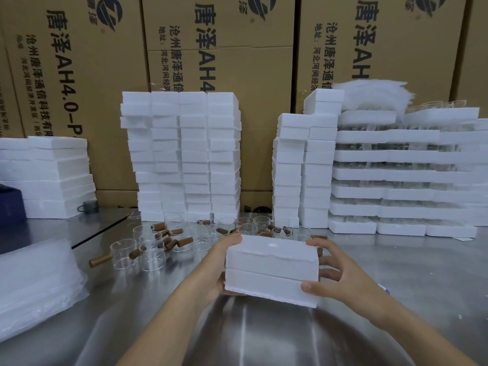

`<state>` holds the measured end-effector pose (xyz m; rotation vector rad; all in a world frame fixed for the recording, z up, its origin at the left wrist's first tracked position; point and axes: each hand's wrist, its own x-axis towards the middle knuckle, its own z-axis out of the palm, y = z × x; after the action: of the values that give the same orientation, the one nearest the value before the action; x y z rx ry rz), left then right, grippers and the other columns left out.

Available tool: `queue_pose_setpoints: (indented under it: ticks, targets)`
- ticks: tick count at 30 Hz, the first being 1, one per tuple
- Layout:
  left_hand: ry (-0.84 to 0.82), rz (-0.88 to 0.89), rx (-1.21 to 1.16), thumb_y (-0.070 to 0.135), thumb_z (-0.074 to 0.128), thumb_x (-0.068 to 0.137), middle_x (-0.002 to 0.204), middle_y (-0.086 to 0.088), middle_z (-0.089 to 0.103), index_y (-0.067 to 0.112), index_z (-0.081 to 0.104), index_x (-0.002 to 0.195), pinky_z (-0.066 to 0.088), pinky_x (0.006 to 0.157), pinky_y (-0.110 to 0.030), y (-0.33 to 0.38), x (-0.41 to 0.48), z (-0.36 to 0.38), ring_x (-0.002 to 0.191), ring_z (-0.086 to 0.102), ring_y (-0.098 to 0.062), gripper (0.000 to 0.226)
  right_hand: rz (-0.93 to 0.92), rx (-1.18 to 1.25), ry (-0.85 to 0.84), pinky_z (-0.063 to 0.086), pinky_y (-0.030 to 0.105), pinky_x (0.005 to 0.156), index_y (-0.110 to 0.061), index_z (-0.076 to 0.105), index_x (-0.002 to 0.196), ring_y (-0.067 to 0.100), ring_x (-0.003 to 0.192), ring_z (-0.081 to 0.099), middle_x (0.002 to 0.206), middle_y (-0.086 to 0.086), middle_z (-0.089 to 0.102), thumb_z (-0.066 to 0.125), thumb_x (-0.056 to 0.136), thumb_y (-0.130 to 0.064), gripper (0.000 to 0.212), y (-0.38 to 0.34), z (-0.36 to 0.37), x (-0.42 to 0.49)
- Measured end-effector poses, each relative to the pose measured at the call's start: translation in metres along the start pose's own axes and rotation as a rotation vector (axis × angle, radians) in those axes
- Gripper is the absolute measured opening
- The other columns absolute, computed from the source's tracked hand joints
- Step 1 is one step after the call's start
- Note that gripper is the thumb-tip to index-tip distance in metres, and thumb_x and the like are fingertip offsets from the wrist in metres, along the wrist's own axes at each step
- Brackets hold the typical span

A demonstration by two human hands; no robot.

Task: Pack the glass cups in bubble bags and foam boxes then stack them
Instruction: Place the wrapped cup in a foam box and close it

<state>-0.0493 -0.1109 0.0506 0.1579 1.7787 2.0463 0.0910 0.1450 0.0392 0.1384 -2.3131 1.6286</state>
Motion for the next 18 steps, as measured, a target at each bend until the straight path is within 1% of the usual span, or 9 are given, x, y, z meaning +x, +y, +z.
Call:
queue_pose_setpoints:
  ticks: [3,6,9,11,13,15,17,18]
  targets:
    - [0.006,0.003,-0.012,0.052,0.068,0.094,0.113,-0.016,0.081,0.029,0.075,0.122,0.061,0.088,-0.068,0.000,0.000,-0.001,0.104,0.078,-0.041,0.037,-0.006,-0.030,-0.019,0.058,0.026,0.090,-0.056,0.048,0.139,0.014,0.112,0.072,0.130,-0.003,0.066,0.099,0.062,-0.046,0.093,-0.002,-0.001,-0.002]
    - [-0.005,-0.007,-0.024,0.052,0.067,0.095,0.115,-0.016,0.080,0.026,0.075,0.122,0.061,0.089,-0.069,0.001,-0.002,0.000,0.104,0.078,-0.041,0.038,-0.016,-0.063,-0.037,0.058,0.027,0.092,-0.058,0.044,0.144,0.012,0.114,0.071,0.131,-0.007,0.064,0.097,0.065,-0.049,0.096,-0.005,-0.001,-0.003]
    - [-0.031,-0.030,-0.026,0.052,0.067,0.094,0.119,-0.017,0.079,0.023,0.075,0.124,0.061,0.092,-0.066,0.002,-0.005,0.000,0.108,0.077,-0.041,0.042,-0.032,-0.072,-0.026,0.059,0.030,0.092,-0.052,0.048,0.143,0.016,0.113,0.071,0.129,-0.003,0.067,0.098,0.066,-0.047,0.092,-0.007,0.000,-0.003]
    - [-0.069,-0.041,-0.012,0.053,0.067,0.094,0.116,-0.017,0.080,0.021,0.074,0.123,0.063,0.090,-0.061,0.002,-0.006,-0.003,0.105,0.079,-0.039,0.044,-0.051,-0.080,-0.001,0.060,0.030,0.091,-0.047,0.053,0.141,0.016,0.112,0.072,0.125,-0.002,0.070,0.098,0.065,-0.046,0.088,-0.006,-0.001,-0.003]
    - [-0.114,-0.055,0.001,0.053,0.076,0.088,0.114,-0.016,0.081,0.021,0.073,0.124,0.064,0.086,-0.058,0.002,-0.008,-0.007,0.100,0.080,-0.037,0.049,-0.058,-0.079,0.005,0.061,0.036,0.094,-0.045,0.055,0.139,0.018,0.113,0.071,0.123,-0.002,0.071,0.099,0.066,-0.041,0.086,-0.005,-0.001,-0.002]
    - [-0.172,-0.087,0.024,0.051,0.090,0.074,0.113,-0.015,0.081,0.020,0.074,0.123,0.064,0.082,-0.056,0.002,-0.011,-0.010,0.098,0.081,-0.036,0.060,-0.064,-0.076,-0.008,0.061,0.041,0.095,-0.042,0.056,0.140,0.020,0.116,0.069,0.123,-0.002,0.071,0.099,0.067,-0.036,0.085,-0.004,-0.002,-0.002]
    - [-0.215,-0.098,0.065,0.050,0.096,0.062,0.111,-0.011,0.081,0.023,0.074,0.122,0.064,0.079,-0.048,0.002,-0.013,-0.011,0.096,0.081,-0.032,0.070,-0.073,-0.079,-0.016,0.061,0.041,0.095,-0.040,0.055,0.141,0.021,0.120,0.067,0.124,-0.005,0.069,0.099,0.068,-0.034,0.085,-0.004,-0.001,-0.002]
    - [-0.223,-0.080,0.075,0.050,0.097,0.060,0.113,-0.009,0.081,0.026,0.074,0.124,0.064,0.080,-0.046,0.001,-0.013,-0.011,0.098,0.080,-0.030,0.071,-0.079,-0.088,-0.015,0.061,0.041,0.096,-0.039,0.054,0.141,0.020,0.122,0.066,0.126,-0.008,0.068,0.098,0.068,-0.032,0.086,-0.003,0.000,-0.002]
